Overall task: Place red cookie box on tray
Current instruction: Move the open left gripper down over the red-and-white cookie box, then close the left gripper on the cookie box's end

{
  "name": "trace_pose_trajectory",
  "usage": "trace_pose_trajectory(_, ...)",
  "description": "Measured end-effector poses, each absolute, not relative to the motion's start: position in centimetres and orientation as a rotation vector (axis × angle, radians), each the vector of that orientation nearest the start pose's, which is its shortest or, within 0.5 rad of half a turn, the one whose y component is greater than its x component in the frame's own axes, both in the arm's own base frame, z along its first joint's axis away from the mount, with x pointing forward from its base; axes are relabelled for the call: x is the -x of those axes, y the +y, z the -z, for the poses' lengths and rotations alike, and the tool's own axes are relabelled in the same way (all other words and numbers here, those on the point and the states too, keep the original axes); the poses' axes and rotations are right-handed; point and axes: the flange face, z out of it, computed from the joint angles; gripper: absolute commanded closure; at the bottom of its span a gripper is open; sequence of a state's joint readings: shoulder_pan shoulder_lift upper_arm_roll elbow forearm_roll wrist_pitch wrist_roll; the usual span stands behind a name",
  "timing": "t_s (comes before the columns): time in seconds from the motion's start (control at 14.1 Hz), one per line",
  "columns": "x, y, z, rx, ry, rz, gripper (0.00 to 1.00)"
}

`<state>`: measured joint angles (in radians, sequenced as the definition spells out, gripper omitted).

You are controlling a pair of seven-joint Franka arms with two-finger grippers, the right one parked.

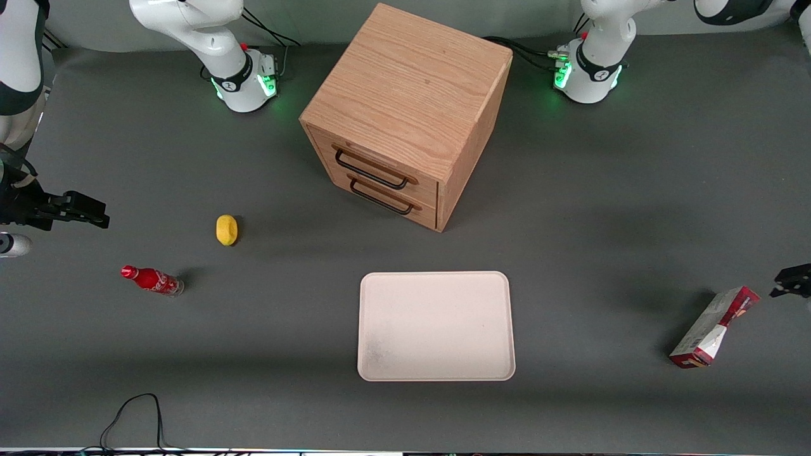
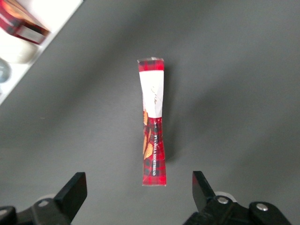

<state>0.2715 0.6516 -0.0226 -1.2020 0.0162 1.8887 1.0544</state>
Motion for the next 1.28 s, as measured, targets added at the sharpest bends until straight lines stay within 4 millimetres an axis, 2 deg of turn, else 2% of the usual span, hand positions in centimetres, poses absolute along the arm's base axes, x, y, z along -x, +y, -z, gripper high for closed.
trace_pose_trajectory(0.21, -71.9, 19.0, -34.6, 2.912, 1.239, -0.034, 0.0)
trace_pose_trajectory(0.57, -72.1, 18.9, -28.3, 2.944, 1.251, -0.094, 0.0)
trace_pose_trajectory(0.71, -72.4, 19.0, -26.7, 2.934, 1.246, -0.069, 0.0)
trace_pose_trajectory(0.85, -72.6, 19.0, -26.1, 2.926, 1.244, -0.049, 0.01)
trace_pose_trajectory(0.99, -72.9, 18.5, -26.2, 2.919, 1.254, -0.038, 0.19)
trace_pose_trajectory(1.21, -73.3, 17.4, -26.2, 2.905, 1.266, -0.014, 0.82)
trace_pose_trajectory(1.28, -73.3, 17.4, -26.1, 2.905, 1.267, -0.014, 0.94)
